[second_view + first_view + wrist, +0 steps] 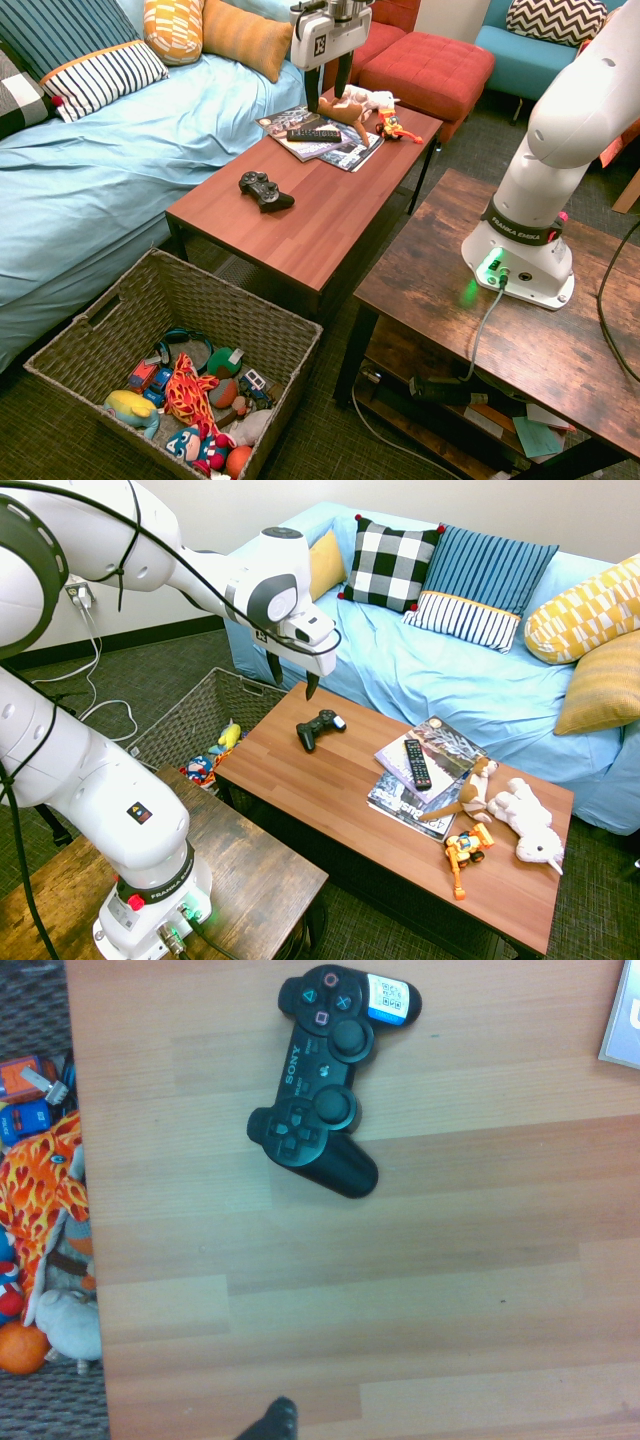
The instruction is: Put the gamepad in the basket
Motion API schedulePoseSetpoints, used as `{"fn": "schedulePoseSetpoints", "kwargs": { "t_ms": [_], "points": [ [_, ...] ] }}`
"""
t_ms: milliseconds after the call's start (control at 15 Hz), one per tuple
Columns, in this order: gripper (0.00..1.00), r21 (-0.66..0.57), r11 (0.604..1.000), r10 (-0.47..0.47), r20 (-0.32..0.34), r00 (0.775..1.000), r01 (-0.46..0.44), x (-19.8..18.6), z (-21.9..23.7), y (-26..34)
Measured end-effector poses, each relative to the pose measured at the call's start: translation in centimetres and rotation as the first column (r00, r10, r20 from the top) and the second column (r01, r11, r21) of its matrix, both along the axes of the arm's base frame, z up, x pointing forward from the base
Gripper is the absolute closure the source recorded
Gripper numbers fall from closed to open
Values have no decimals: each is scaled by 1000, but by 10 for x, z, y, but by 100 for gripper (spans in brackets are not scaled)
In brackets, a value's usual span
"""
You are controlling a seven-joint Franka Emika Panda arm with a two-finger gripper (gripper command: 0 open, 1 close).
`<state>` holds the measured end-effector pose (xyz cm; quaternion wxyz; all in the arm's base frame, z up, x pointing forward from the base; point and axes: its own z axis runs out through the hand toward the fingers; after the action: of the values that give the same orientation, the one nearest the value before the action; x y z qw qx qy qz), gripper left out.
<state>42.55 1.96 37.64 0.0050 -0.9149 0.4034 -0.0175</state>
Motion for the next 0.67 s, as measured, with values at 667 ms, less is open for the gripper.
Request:
{"fn": "schedulePoseSetpoints", "kwargs": {
  "t_ms": [667],
  "points": [
    [0, -9, 988, -155, 22, 988, 155, 42, -57, 33]
  ]
}}
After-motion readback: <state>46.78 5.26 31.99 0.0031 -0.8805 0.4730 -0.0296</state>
